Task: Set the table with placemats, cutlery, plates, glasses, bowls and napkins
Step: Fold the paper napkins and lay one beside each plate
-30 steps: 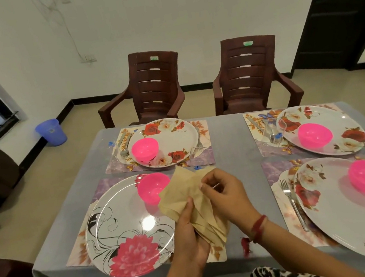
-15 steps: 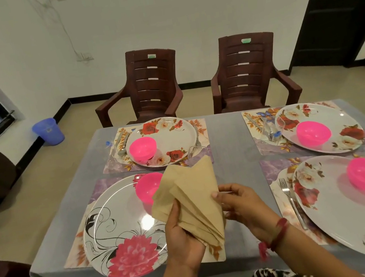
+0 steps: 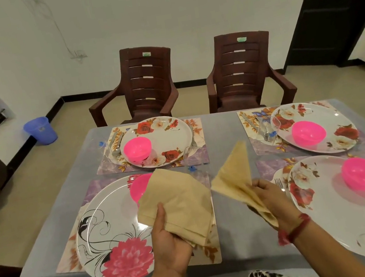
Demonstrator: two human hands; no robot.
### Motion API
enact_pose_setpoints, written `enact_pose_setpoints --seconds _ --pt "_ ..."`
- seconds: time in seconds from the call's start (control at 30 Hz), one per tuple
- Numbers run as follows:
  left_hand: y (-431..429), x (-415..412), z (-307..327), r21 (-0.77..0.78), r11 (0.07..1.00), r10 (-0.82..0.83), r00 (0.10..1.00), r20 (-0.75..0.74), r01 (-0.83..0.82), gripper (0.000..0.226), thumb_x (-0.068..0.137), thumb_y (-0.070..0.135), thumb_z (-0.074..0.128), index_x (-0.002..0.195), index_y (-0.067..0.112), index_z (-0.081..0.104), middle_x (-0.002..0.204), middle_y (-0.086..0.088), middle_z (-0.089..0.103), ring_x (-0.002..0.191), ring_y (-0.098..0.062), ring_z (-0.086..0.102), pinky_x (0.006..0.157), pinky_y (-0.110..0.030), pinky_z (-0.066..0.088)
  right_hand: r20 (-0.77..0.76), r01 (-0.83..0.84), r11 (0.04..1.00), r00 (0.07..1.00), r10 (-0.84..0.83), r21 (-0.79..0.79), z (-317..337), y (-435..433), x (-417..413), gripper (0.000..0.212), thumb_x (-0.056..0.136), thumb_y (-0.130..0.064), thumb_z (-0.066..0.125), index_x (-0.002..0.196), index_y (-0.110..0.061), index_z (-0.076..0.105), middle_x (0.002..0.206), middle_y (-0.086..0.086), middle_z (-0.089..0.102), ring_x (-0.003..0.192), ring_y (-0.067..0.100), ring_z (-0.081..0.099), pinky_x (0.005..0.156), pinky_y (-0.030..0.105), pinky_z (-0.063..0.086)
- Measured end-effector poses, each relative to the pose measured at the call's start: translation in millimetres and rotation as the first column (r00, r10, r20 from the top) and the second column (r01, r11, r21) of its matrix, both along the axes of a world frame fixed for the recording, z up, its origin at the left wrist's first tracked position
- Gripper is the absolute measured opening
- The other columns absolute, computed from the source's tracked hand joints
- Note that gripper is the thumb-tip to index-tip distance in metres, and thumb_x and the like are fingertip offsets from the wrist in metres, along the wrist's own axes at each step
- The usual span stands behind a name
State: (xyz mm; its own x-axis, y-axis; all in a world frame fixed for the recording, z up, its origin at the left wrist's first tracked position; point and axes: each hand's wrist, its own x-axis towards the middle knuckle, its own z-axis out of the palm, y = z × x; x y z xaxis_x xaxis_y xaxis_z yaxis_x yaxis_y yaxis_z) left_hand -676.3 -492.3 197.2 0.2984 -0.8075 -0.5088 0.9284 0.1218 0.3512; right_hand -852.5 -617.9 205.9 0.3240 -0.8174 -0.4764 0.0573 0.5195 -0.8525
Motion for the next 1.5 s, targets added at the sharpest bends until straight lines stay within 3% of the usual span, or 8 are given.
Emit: enact_pose_setpoints --seconds 0.47,0.67,0.77,0.9,1.07,1.2,1.33,1.5 --pt "4.0 16.9 -13.4 0.061 0.996 0.067 0.996 0.054 -0.070 0.053 0.086 0.042 0.053 0.130 0.012 0.053 0.110 -0.013 0.070 0.103 -0.035 0.061 0.082 -0.048 0.048 -0.133 -0.002 1.000 0.991 0.001 -0.006 -33.7 -57.2 -9.6 0.020 0.089 -0.006 0.059 0.109 -0.006 0.060 0.100 0.015 0.064 0.076 0.022 0.062 0.051 0.025 0.051" --pt "8.0 24.3 -19.5 0.064 0.996 0.049 0.996 0.071 -0.054 0.116 0.030 0.043 0.095 0.132 0.013 0.051 0.124 -0.015 0.063 0.106 -0.035 0.064 0.081 -0.052 0.054 -0.151 0.026 0.989 0.988 -0.004 0.144 -44.5 -66.3 -16.3 0.030 0.087 0.005 0.054 0.117 0.002 0.056 0.092 0.018 0.059 0.063 0.023 0.062 0.040 0.021 0.049" --pt "9.4 29.7 -25.2 0.043 0.997 0.059 0.998 0.032 -0.060 0.118 0.030 0.041 0.096 0.134 0.011 0.050 0.125 -0.016 0.062 0.114 -0.037 0.060 0.093 -0.054 0.047 -0.413 0.052 0.984 0.903 -0.119 -0.170 -34.3 -76.2 -20.4 0.036 0.083 0.006 0.056 0.118 -0.003 0.059 0.090 0.013 0.058 0.070 0.022 0.055 0.049 0.026 0.048" --pt "10.5 28.2 -19.1 0.062 0.996 0.062 0.998 0.001 -0.062 0.091 0.053 0.042 0.088 0.130 0.011 0.052 0.121 -0.018 0.064 0.114 -0.038 0.058 0.089 -0.057 0.049 -0.774 -0.407 0.752 0.597 -0.211 -0.519 -18.6 -75.4 8.9 0.039 0.085 0.000 0.053 0.123 -0.008 0.056 0.093 0.005 0.057 0.079 0.021 0.055 0.065 0.025 0.041" --pt "11.8 32.7 -16.5 0.082 0.993 0.088 0.996 0.001 -0.088 0.072 0.075 0.043 0.067 0.137 0.011 0.048 0.125 -0.018 0.062 0.117 -0.039 0.056 0.093 -0.064 0.043 -0.997 -0.844 0.531 0.081 -0.010 -0.074 -76.2 -42.2 58.9 0.028 0.094 -0.011 0.043 0.121 -0.009 0.050 0.124 0.009 0.051 0.106 0.024 0.057 0.085 0.030 0.045" --pt "16.1 35.8 -14.3 0.112 0.987 0.113 0.993 0.045 -0.117 0.113 0.035 0.039 0.095 0.134 0.009 0.049 0.125 -0.019 0.062 0.111 -0.039 0.061 0.091 -0.064 0.044 -0.984 -0.807 0.584 0.159 0.079 -0.084 -97.6 -33.6 58.7 0.045 0.093 -0.045 0.046 0.125 -0.013 0.048 0.125 0.006 0.050 0.109 0.022 0.053 0.086 0.027 0.043" --pt "19.6 36.7 -17.4 0.108 0.988 0.107 0.994 0.014 -0.108 0.089 0.059 0.041 0.085 0.134 0.007 0.050 0.121 -0.019 0.064 0.099 -0.036 0.067 0.070 -0.059 0.055 -0.949 -0.845 0.433 0.282 -0.139 -0.314 -116.9 -43.1 41.5 0.055 0.091 -0.051 0.042 0.135 -0.018 0.044 0.138 0.010 0.045 0.122 0.028 0.046 0.102 0.039 0.038" --pt "21.1 37.9 -19.3 0.103 0.988 0.109 0.993 0.053 -0.114 0.047 0.094 0.040 0.045 0.128 0.008 0.053 0.104 -0.017 0.071 0.082 -0.032 0.072 0.054 -0.045 0.056 -0.989 -0.973 0.181 0.146 0.015 -0.141 -146.8 -60.0 23.0 0.080 0.080 -0.071 -0.011 0.147 -0.029 -0.003 0.155 -0.003 -0.007 0.146 0.022 -0.002 0.114 0.038 -0.010"
